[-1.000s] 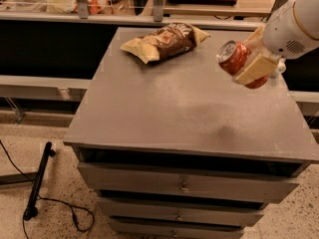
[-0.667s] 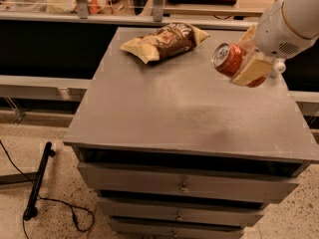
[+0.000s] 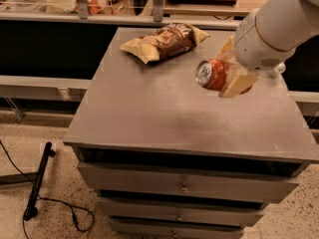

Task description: Knock coke can over

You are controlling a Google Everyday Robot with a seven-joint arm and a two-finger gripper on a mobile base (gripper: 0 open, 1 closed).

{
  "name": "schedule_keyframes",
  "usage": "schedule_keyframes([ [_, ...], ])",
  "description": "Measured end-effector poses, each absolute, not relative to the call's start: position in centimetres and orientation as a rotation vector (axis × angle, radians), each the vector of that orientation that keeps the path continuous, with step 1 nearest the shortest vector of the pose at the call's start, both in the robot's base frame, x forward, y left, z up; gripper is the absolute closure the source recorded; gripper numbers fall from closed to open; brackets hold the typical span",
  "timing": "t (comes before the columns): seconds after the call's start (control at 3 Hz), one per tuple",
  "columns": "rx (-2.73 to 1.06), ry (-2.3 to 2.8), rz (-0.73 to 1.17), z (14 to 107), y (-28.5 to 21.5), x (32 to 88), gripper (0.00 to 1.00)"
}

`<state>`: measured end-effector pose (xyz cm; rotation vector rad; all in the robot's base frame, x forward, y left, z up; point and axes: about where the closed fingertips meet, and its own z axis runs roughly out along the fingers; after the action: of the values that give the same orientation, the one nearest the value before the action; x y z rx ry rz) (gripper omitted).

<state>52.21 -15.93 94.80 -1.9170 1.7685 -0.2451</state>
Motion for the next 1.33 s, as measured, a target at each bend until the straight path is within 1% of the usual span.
schedule_keyframes([
  [0.67, -2.23, 1.525, -0.239, 91.4, -12.5, 49.9, 1.0],
  [1.0, -2.365, 1.466, -0.182, 89.1, -11.7, 49.8, 1.0],
  [1.33, -2.48, 1.447, -0.135, 87.4, -12.1, 50.5, 1.0],
])
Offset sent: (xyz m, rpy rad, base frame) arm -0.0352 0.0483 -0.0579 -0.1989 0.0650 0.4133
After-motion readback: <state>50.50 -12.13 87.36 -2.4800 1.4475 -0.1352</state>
